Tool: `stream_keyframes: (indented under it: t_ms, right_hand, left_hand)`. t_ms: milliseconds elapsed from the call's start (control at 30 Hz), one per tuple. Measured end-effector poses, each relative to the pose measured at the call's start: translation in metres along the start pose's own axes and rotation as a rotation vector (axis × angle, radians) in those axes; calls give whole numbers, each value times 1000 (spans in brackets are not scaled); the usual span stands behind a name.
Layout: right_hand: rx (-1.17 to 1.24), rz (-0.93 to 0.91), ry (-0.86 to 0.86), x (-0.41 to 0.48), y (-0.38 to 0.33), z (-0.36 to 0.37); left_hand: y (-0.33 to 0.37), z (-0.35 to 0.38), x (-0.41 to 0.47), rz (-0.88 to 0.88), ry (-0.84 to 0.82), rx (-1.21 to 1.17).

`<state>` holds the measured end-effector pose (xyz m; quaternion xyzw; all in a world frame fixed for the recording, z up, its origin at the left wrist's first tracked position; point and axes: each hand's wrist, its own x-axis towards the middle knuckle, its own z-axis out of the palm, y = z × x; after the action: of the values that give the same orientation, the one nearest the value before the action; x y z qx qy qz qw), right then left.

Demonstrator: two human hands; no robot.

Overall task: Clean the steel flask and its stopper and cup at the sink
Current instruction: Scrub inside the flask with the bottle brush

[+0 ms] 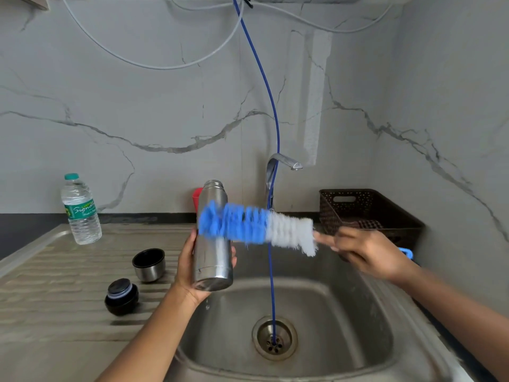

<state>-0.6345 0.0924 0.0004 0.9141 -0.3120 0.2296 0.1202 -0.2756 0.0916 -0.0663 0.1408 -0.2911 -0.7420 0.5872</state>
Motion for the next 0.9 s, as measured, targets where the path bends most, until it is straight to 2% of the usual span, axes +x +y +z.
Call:
stream_keyframes:
  t_ms: [167,333,467,567,700,833,900]
  right_hand:
    - [8,127,74,54,3,11]
    - [20,14,-14,17,-14,12]
    - [28,-46,-39,-22,-21,7]
    - [-10,-82,-10,0,-16,3]
    - [-139,-107,21,74,11,-22]
    - [-168,-51,77,129,20,-47]
    - [-145,-65,68,128,12,-48]
  left_hand:
    - [-3,-4,2,64,101,31]
    - [1,-3,1,142,107,0]
    - [2,-6,4,109,177,7]
    - [0,-2,0,85,119,36]
    - [2,-12,-3,-19,15,32]
    - [7,-15,0,-8,12,-20]
    - [7,-16,-1,61,-33,-38]
